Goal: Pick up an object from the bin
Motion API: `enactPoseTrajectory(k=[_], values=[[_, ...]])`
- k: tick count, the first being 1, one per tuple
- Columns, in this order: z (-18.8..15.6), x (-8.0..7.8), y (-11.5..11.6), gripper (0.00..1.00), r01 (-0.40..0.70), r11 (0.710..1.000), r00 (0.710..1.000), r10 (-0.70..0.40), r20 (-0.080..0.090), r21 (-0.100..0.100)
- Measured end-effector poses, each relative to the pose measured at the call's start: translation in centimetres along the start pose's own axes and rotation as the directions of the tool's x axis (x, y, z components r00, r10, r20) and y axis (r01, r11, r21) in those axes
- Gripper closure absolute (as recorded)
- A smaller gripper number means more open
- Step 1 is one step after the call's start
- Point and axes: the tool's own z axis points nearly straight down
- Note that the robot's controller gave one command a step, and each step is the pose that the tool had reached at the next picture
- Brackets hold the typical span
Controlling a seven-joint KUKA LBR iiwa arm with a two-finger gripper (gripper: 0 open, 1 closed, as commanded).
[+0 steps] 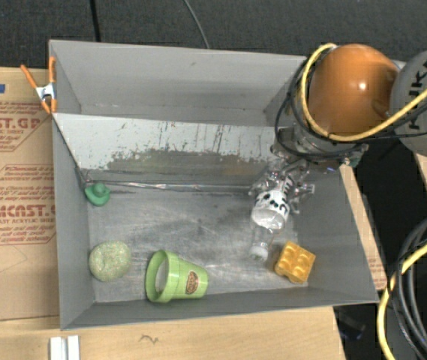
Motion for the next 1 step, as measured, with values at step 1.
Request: enactPoseTrajectory(k=[1], values=[[7.87,0.03,0.15,1.0,0.001,1.0,1.0,-0.001,-0.001,-0.006]])
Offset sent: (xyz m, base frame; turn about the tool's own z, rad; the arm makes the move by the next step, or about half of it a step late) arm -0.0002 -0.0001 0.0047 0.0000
